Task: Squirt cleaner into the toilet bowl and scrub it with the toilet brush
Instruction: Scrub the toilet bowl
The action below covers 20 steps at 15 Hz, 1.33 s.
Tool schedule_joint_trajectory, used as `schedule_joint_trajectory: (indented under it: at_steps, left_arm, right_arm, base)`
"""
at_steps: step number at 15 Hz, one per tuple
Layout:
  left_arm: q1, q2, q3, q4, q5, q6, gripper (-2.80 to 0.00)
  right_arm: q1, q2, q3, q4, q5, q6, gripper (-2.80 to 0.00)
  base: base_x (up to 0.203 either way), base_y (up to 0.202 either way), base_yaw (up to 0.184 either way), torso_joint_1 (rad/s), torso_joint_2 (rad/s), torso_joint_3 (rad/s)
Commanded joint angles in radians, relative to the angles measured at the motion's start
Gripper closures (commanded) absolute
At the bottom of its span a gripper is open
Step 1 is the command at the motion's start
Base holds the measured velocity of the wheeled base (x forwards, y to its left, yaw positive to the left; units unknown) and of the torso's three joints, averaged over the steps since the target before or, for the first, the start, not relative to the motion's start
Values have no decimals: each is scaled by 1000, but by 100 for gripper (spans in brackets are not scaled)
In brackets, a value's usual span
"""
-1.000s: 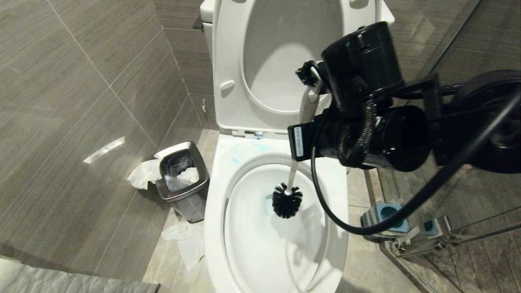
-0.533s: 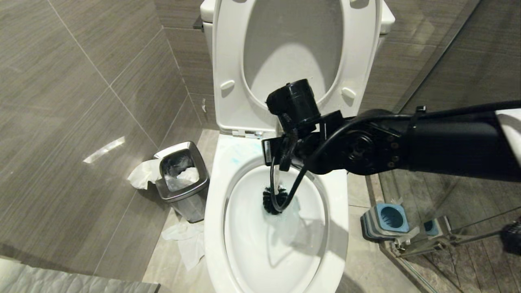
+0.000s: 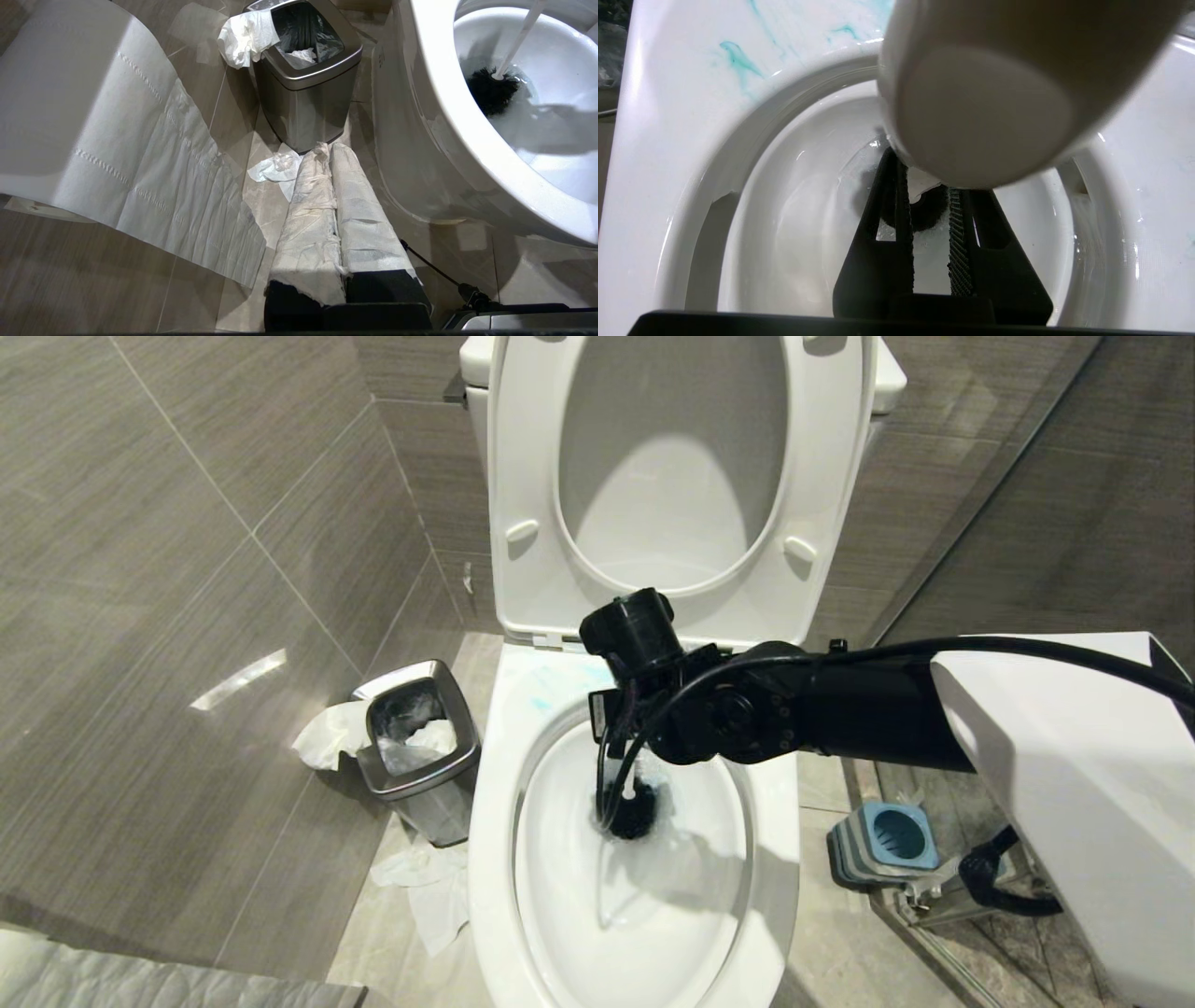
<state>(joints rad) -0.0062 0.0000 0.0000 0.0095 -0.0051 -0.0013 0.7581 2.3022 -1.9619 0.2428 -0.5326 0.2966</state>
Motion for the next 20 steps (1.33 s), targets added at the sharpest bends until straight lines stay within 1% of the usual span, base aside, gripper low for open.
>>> schedule_joint_trajectory:
  at_steps: [1, 3, 5, 8, 10, 13, 16, 20]
  left_arm:
    - [-1, 0, 0, 0, 1, 0, 0]
    - [0, 0, 0, 1, -1, 0, 0]
    - [-1, 0, 0, 0, 0, 0, 0]
    - [-1, 2, 0, 0, 1, 0, 0]
    - [0, 1, 0, 0, 1, -2, 0]
    - [0, 0, 2, -2, 1, -2, 0]
    - [0, 1, 1, -2, 1, -2, 0]
    - [-1, 0, 1, -2, 1, -2, 0]
  right_arm:
    - [17, -84, 5, 25, -4, 5, 0]
    - [51, -175, 9, 99, -11, 32, 0]
    - [87, -238, 11, 202, -34, 85, 0]
    - [96, -270, 21, 241, -52, 98, 0]
    - [98, -268, 23, 245, -76, 98, 0]
    - [97, -244, 23, 244, -76, 98, 0]
    - [89, -173, 4, 228, -76, 103, 0]
    - [63, -58, -12, 104, -73, 96, 0]
  base:
    - [0, 0, 0, 0, 0, 0]
    - [0, 0, 0, 0, 0, 0]
    - [0, 0, 0, 6, 2, 114]
    - [0, 0, 0, 4, 3, 179]
    - [0, 0, 0, 5, 3, 201]
    - [0, 0, 0, -1, 2, 165]
    - [0, 0, 0, 2, 1, 28]
    - [0, 0, 0, 0, 0, 0]
